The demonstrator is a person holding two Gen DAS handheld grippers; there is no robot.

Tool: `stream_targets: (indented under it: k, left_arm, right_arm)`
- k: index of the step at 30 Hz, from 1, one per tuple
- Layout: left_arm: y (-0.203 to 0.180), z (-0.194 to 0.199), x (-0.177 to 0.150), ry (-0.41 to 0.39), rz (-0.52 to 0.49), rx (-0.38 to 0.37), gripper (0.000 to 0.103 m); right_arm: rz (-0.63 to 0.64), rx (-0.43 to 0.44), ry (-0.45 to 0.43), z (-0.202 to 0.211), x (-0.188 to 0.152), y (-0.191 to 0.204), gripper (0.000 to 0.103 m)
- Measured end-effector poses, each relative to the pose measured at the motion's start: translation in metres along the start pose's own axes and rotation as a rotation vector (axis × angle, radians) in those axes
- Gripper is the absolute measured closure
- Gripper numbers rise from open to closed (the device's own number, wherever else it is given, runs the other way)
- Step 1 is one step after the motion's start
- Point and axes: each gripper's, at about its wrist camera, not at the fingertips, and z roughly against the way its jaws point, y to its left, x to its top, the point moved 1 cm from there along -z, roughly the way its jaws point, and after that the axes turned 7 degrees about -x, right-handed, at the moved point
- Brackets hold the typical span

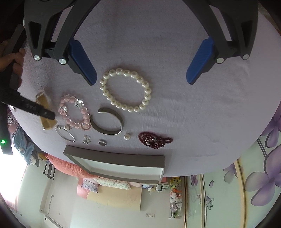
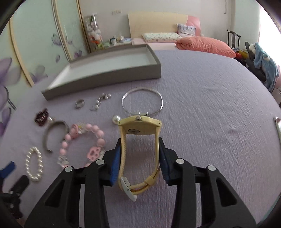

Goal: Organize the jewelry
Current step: 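Grasp the yellow wristwatch by its face with the right gripper, then grasp the white pearl bracelet with the left gripper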

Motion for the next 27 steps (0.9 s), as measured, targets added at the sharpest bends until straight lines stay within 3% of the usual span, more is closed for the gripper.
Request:
stream_targets:
  k: [4, 10, 13, 19, 22, 26, 27]
  left_arm:
    - [-0.004, -0.008, 0.006, 0.023, -0.017, 0.012, 0.002]
    - [-0.012, -0.021, 0.014, 0.057, -0.040, 0.033, 0.002]
    - [-0.007, -0.018, 0.017, 0.044, -0.014, 0.034, 0.009]
    - [0.005, -0.024, 0.021, 0.060, 0.021, 0.047, 0.043]
    - [0.000, -0.024, 0.020, 0.055, -0.013, 0.071, 0.059]
    - [-0.007, -0.025, 0.019, 0.051, -0.055, 0.068, 0.093]
    - [-0.007, -0.025, 0.018, 0.052, -0.057, 0.061, 0.093]
  right_arm:
    - [-0.012, 0.015, -0.059, 0.015, 0.003, -0.006, 0.063]
    - [-0.009, 0.024, -0.072, 0.019, 0.008, -0.005, 0.063]
    - [-0.004, 0.027, -0.071, 0.016, 0.010, -0.004, 0.063]
    - [0.003, 0.034, -0.073, 0.015, 0.009, -0.003, 0.062]
    - [-0.001, 0.037, -0.073, 0.015, 0.009, -0.003, 0.062]
    - [-0.007, 0.037, -0.076, 0.015, 0.008, -0.004, 0.062]
    - [-0.008, 0.037, -0.077, 0.016, 0.008, -0.004, 0.062]
